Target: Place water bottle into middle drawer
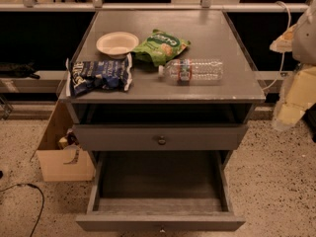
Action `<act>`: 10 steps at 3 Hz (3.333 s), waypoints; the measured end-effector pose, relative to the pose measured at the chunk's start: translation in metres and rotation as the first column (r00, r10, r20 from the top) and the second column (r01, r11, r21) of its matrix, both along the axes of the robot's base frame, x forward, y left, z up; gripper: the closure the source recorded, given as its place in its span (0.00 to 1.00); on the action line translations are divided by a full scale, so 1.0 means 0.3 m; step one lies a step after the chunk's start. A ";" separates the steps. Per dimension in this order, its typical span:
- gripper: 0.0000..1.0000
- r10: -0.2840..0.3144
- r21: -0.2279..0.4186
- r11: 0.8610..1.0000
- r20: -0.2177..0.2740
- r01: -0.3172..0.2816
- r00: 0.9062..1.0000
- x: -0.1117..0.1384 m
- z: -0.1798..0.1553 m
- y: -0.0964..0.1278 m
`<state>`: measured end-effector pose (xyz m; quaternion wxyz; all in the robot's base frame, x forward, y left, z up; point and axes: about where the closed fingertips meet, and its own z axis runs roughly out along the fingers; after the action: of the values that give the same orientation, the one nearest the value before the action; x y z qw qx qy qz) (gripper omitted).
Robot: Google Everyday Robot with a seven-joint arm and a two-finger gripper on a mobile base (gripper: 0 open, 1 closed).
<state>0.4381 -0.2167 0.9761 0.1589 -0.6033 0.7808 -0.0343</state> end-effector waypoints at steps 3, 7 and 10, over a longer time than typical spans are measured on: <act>0.00 0.034 0.032 0.999 0.006 -0.035 0.999 0.202 0.034 0.023; 0.00 0.317 0.358 0.861 0.182 -0.363 0.931 0.688 0.052 0.317; 0.00 0.286 0.333 0.885 0.166 -0.326 0.944 0.854 -0.123 0.198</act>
Offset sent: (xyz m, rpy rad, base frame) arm 0.0448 0.0051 0.0085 0.0227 0.0238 0.0494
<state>0.6943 -0.1573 0.9392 0.3122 -0.6774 0.6586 0.0993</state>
